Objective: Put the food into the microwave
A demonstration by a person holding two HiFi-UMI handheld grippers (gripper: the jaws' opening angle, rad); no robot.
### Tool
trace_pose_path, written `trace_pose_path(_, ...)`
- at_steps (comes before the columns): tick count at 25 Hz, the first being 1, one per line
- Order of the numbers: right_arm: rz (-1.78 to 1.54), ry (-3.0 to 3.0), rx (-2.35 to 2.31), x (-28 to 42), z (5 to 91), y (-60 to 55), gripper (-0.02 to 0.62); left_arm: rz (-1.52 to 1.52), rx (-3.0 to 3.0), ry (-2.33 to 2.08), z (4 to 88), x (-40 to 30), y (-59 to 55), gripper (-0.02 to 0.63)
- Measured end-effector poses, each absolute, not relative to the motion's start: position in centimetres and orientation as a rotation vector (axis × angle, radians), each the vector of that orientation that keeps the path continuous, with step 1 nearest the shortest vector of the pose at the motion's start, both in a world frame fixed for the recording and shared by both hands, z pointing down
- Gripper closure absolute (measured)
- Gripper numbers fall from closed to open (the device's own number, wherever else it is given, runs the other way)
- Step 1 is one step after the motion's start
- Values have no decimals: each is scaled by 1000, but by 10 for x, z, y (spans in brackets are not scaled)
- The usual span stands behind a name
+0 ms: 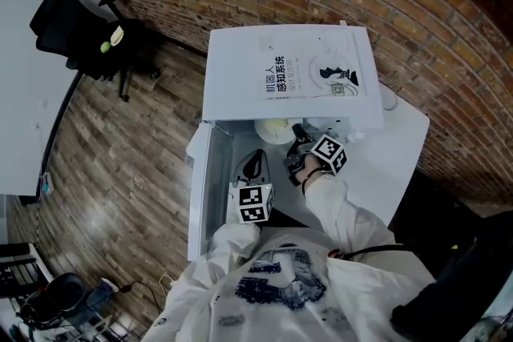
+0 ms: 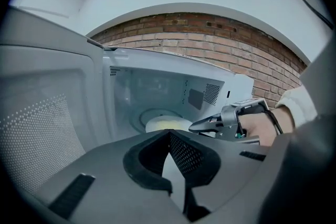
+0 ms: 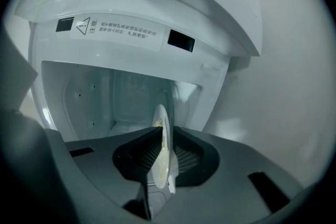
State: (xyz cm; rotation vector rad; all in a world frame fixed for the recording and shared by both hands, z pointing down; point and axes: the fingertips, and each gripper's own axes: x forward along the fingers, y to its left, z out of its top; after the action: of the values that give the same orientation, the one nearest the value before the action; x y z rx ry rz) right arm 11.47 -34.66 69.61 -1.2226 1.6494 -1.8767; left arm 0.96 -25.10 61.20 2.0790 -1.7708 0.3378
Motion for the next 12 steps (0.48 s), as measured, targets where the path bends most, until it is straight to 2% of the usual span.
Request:
trace_pose_path(2,-1874,1641,-1220,117,695,-346,522,339,2082,-1765,611,11,-251,598)
trace_pose_path(12,-1890,1630,-1135,123,680,-319,518,338,2091,-1766,609,16,-248,598)
